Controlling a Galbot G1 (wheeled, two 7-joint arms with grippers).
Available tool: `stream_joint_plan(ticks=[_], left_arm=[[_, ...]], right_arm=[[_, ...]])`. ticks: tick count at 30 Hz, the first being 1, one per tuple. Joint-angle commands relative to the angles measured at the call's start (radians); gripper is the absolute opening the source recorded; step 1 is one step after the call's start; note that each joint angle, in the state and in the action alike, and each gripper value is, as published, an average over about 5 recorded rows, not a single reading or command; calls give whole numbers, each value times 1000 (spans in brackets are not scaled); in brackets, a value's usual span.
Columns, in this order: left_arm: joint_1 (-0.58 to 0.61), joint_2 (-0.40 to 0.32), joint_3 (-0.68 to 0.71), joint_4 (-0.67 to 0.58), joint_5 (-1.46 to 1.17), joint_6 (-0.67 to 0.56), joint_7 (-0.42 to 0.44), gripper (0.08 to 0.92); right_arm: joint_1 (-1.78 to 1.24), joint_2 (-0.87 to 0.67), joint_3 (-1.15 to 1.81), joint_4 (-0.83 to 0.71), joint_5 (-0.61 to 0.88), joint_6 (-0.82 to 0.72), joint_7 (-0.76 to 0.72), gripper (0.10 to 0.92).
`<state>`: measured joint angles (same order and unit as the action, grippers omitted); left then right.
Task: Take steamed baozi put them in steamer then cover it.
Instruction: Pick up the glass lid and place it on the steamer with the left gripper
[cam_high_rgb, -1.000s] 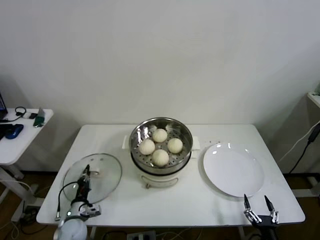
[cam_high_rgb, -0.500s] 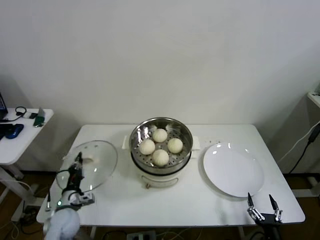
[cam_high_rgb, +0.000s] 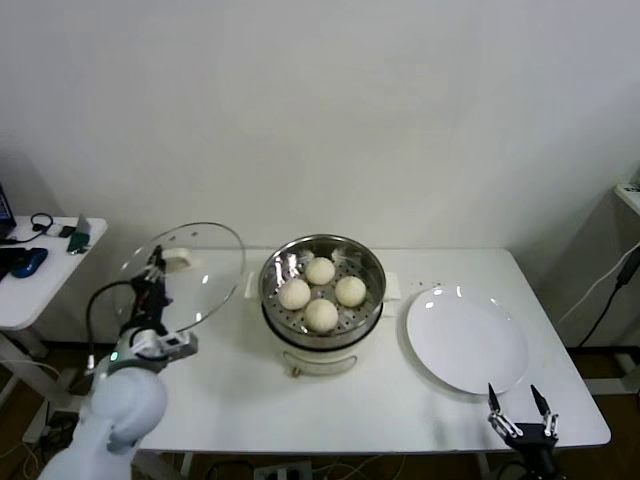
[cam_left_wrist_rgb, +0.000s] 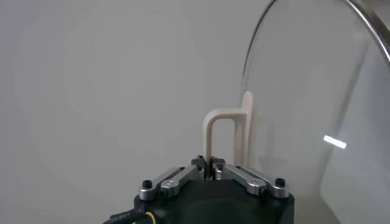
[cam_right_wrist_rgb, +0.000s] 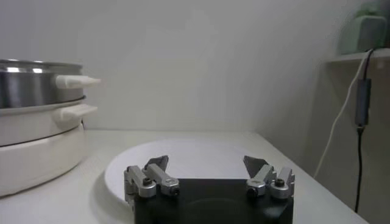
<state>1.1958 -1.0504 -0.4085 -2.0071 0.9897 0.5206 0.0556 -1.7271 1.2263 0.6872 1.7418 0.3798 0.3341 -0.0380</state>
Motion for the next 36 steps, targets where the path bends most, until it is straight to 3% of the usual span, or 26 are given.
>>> stream_joint_plan(ticks=[1,11,20,25,36], left_arm=[[-193,-94,373,-96,239,207,186,140],[-310,-325,569,47,402,241,226,140],[-331,-440,624,154,457,238,216,140],[-327,-456,623,212,472,222,191,140],[-311,-412,559,293,474,186,121,140]], right_arm=[[8,1,-3,12,-16,-18,-14,823],[21,-1,-10,-12,-11,-2,-9,823],[27,-11,-13,-35,6,12,-7,823],[28,-12,-14,-36,10,20,-8,823],[18,-8,-19,-44,16,43,-6,823]])
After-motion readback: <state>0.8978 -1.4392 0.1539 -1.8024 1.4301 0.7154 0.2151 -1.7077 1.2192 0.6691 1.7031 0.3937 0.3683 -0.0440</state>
